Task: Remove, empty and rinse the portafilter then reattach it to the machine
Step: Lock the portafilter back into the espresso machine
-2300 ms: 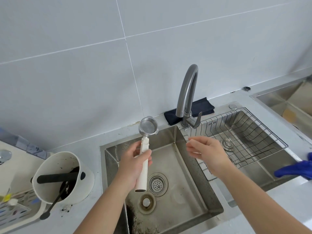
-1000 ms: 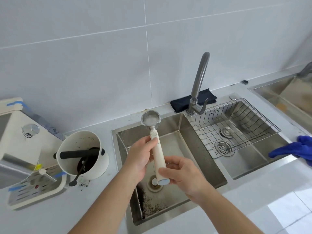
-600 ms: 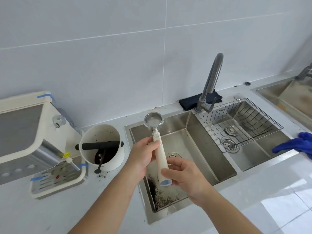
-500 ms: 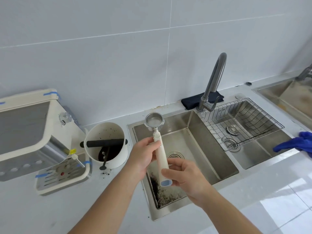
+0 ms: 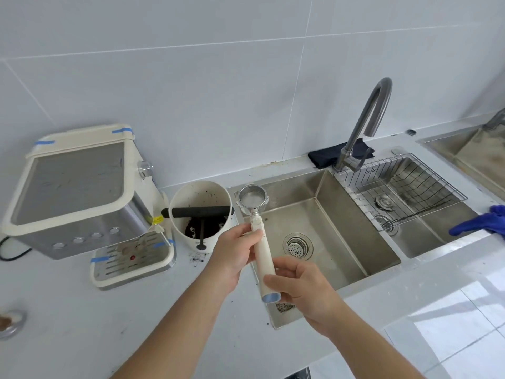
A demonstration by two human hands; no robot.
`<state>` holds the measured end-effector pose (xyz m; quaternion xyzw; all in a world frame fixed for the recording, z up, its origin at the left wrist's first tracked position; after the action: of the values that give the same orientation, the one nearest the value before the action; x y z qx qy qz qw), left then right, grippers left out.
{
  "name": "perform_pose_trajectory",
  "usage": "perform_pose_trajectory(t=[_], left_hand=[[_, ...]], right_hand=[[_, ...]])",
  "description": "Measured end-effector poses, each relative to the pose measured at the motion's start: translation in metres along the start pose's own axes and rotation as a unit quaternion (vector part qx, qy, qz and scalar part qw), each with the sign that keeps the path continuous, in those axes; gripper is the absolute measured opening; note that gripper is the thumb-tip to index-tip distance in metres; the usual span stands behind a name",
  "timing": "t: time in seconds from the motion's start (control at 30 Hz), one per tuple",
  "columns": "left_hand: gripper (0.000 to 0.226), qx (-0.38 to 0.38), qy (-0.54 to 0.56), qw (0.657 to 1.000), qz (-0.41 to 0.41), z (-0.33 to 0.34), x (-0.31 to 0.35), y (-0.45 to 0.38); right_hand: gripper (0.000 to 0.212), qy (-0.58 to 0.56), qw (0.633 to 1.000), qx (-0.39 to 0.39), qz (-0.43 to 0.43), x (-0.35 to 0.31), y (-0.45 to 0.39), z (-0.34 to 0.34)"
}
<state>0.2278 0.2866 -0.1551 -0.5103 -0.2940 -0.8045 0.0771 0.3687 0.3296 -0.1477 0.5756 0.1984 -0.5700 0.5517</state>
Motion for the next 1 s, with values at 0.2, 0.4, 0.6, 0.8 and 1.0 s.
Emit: perform_pose_trajectory(t=[0.2, 0.4, 0.6, 0.8, 1.0], left_hand=[[0.018, 0.009, 0.014, 1.000, -0.013, -0.022, -0.015, 0.023], [0.017, 0.031, 0.027, 0.999, -0.015, -0.050, -0.030, 0.052], [0.018, 0.049, 0.026, 0.998, -0.008, -0.079, -0.031, 0.075], [0.018, 0.094, 0.024, 0.995, -0.011, -0.113, -0.039, 0.101], [0.015, 0.129, 0.033, 0.991, -0.012, -0.139, -0.043, 0.119]], right_hand=[[0.031, -0.013, 1.000, 0.006, 0.014, 0.020, 0.005, 0.024], [0.029, 0.020, 0.999, -0.027, 0.042, 0.040, 0.008, 0.052], [0.043, 0.022, 0.997, -0.047, 0.052, 0.048, 0.004, 0.080], [0.041, 0.040, 0.993, -0.078, 0.074, 0.062, -0.003, 0.108], [0.040, 0.053, 0.988, -0.107, 0.096, 0.073, -0.013, 0.131]])
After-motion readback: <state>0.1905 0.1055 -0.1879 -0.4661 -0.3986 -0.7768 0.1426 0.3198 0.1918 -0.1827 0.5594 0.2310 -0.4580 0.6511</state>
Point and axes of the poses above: each hand's wrist, its own y-axis away from the middle knuckle, its own z-axis out of the palm, x = y × z, the point moved 6 cm from there along -y, towards the middle knuckle, and after that the axes turned 12 degrees about -x, right-handed, at the moved point
